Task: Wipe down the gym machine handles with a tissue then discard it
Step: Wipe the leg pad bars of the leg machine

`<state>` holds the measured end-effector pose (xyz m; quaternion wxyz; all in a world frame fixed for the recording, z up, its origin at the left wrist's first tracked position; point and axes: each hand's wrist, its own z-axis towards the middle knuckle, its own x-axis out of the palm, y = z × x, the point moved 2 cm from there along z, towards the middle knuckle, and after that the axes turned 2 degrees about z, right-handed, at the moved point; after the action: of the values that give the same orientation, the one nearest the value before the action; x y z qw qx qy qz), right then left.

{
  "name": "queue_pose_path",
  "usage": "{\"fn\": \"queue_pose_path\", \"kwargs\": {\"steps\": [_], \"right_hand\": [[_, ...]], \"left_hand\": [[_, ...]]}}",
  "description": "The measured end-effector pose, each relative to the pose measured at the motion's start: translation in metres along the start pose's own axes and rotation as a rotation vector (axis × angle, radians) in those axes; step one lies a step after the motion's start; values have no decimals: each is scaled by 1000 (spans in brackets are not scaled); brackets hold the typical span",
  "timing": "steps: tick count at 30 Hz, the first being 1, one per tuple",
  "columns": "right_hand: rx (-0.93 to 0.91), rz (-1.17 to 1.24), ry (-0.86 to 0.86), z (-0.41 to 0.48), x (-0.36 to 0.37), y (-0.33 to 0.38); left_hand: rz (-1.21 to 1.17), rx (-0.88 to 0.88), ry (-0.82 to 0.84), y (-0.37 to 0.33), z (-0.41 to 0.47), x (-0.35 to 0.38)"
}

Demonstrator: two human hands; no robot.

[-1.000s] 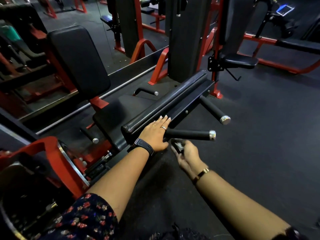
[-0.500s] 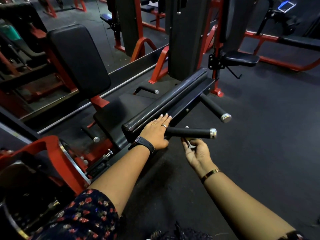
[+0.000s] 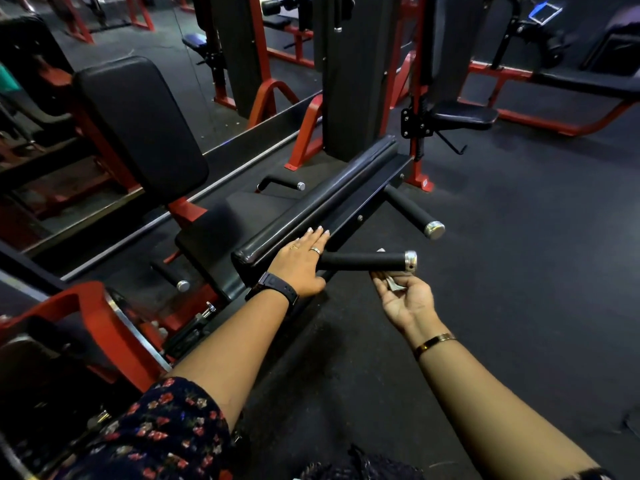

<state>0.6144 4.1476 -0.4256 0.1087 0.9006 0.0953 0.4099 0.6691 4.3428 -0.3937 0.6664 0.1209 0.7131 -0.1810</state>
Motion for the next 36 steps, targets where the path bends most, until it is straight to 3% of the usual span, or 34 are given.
{"fn": "queue_pose_path", "kwargs": {"steps": [8, 10, 14, 16, 18, 21, 25, 29, 31, 36], "right_hand": [[-315, -4, 63, -12, 5, 29], [-509, -374, 127, -18, 11, 42], [-845, -1609, 218, -25, 29, 47], [-994, -2021, 131, -26, 33, 34], [-1191, -2272, 15, -25, 38, 13], [-1223, -2385, 13, -23, 54, -21], [-1306, -2476, 232, -17, 47, -62], [-1442, -2532, 414, -20, 24, -43], [-1506, -2511, 338, -24, 17, -22], [-1455, -2425, -24, -31, 12, -3]], "left_hand": [[14, 6, 1, 0, 0, 0], [18, 8, -7, -1, 0, 0], [23, 8, -12, 0, 0, 1], [31, 13, -19, 0, 0, 2], [46, 17, -21, 0, 0, 1], [47, 15, -36, 0, 1, 2], [74, 13, -69, -1, 1, 4], [70, 7, -82, -1, 1, 3], [66, 7, -90, -1, 1, 4], [75, 0, -91, -2, 1, 5]]}}
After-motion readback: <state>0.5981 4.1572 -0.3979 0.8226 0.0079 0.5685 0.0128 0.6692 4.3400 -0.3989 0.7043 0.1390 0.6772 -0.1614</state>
